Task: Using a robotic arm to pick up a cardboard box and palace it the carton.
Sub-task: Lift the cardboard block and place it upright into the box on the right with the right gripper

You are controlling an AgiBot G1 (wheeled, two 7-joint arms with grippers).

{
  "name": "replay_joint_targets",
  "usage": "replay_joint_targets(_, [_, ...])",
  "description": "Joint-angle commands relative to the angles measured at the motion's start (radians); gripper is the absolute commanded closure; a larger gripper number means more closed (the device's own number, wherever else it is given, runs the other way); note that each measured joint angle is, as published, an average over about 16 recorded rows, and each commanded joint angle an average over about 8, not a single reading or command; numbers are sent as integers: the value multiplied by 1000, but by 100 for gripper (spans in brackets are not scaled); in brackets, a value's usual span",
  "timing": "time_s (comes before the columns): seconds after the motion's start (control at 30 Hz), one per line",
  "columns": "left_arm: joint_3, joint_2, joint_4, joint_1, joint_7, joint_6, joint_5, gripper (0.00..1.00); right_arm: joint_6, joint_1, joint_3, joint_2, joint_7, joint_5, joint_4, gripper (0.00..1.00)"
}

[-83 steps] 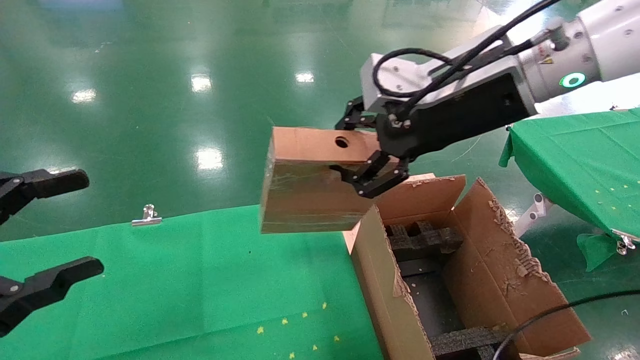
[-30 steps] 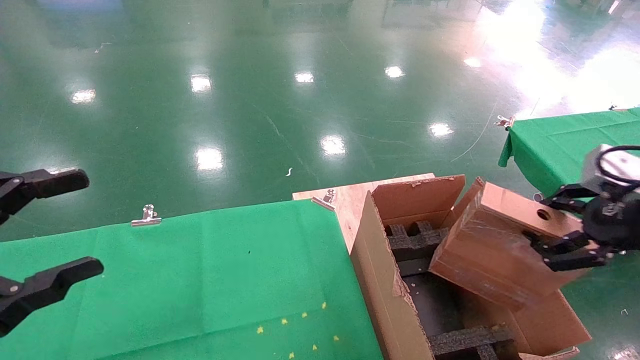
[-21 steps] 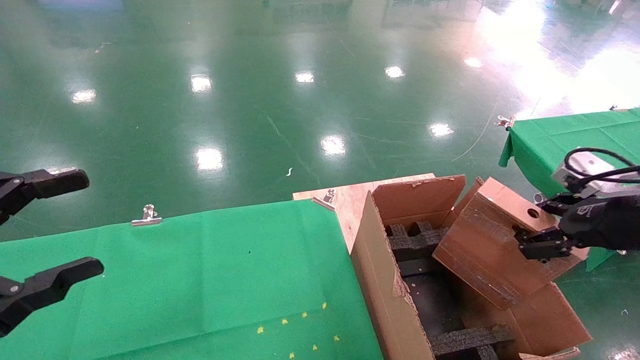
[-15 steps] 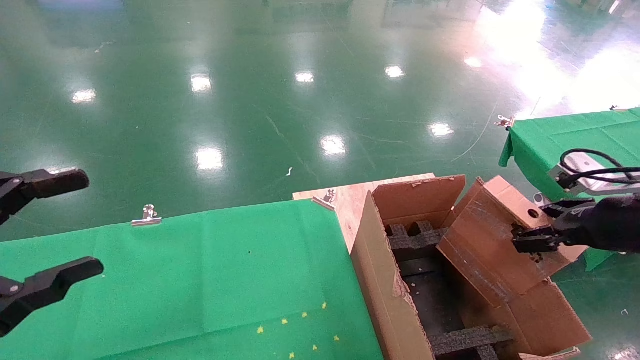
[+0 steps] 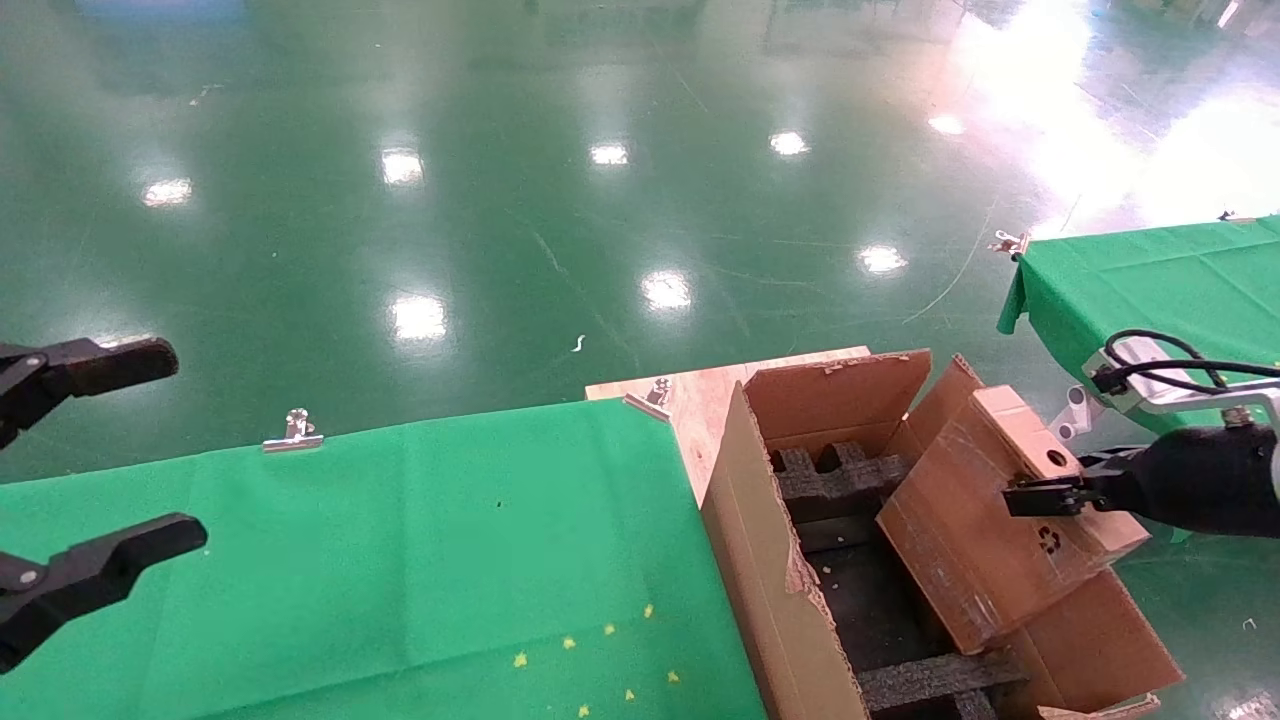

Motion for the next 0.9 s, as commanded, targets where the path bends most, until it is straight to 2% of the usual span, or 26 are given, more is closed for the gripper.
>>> replay_joint_targets(0.03, [0,0,0,0,0,0,0,0,21,-8,-7,-4,35,-19,1,100])
replay_joint_targets(0.27, [0,0,0,0,0,0,0,0,45,-17,-19,-21,106,-95,4,100])
replay_joint_targets(0.6, [0,0,0,0,0,0,0,0,41,-34,-42,-63,202,-202,6,100])
replay_joint_targets(0.9, [0,0,0,0,0,0,0,0,45,-68,-73,-113,332,-302,5,100])
